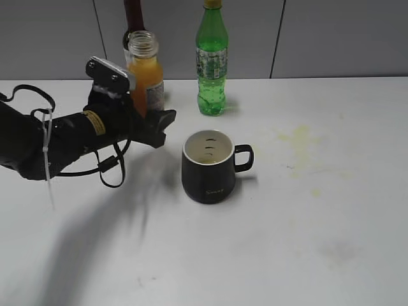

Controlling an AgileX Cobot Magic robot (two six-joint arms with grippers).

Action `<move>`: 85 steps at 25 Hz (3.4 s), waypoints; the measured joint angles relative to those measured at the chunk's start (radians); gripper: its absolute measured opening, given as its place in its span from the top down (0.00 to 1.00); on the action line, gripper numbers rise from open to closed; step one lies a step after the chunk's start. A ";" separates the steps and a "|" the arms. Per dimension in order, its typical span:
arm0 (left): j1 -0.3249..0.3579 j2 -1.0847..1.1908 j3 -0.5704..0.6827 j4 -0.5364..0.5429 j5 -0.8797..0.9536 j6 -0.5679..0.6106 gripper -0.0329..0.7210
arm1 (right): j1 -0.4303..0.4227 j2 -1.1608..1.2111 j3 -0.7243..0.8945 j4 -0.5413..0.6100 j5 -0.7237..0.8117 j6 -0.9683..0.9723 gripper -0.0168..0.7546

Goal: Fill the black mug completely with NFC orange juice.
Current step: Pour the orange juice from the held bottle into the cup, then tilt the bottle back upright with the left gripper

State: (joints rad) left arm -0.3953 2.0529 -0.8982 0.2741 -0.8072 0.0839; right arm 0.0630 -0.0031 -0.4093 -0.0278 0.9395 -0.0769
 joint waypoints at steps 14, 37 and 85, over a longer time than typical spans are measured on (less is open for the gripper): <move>-0.046 0.000 0.000 0.018 0.094 0.244 0.33 | 0.000 0.000 0.000 0.000 0.000 0.000 0.21; -0.046 0.004 0.000 -0.161 0.096 0.718 0.33 | 0.000 0.000 0.000 0.000 0.000 0.000 0.21; -0.046 0.046 0.000 -0.236 -0.030 1.113 0.33 | 0.000 0.000 0.000 0.000 0.000 0.000 0.21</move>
State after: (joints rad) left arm -0.4414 2.0987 -0.8982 0.0376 -0.8370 1.1964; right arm 0.0630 -0.0031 -0.4093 -0.0278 0.9395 -0.0769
